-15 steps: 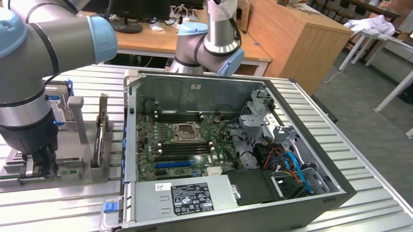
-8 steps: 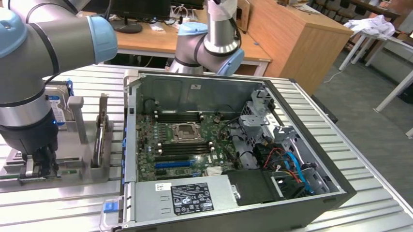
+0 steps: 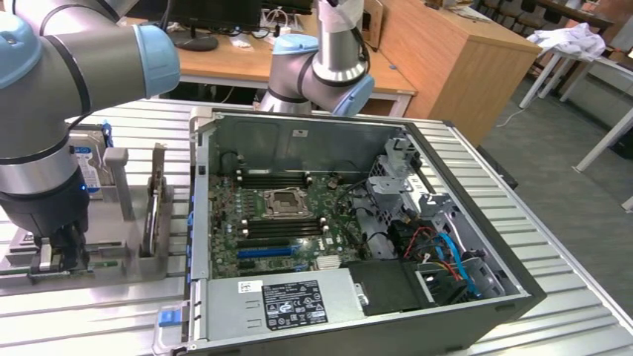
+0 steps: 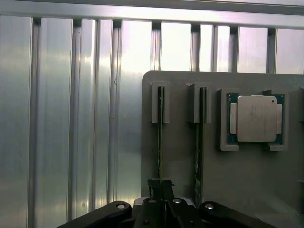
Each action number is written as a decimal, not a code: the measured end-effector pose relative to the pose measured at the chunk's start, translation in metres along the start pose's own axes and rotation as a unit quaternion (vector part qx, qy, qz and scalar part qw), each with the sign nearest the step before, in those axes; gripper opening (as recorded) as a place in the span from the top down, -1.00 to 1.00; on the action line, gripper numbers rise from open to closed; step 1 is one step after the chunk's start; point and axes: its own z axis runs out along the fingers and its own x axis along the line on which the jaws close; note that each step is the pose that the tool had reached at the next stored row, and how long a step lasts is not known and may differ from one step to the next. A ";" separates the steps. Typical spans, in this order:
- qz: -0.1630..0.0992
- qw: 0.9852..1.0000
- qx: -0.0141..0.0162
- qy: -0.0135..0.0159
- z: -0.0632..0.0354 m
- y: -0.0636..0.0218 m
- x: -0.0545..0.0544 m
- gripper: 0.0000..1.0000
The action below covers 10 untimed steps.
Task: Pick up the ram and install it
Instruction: 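Pick up the ram and move it above insertion slot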
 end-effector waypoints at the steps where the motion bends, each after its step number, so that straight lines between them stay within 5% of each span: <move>1: 0.000 1.000 0.000 0.000 0.0000 0.0000 0.000 0.77; 10: 0.000 1.000 0.000 0.000 0.0000 0.0000 0.000 0.77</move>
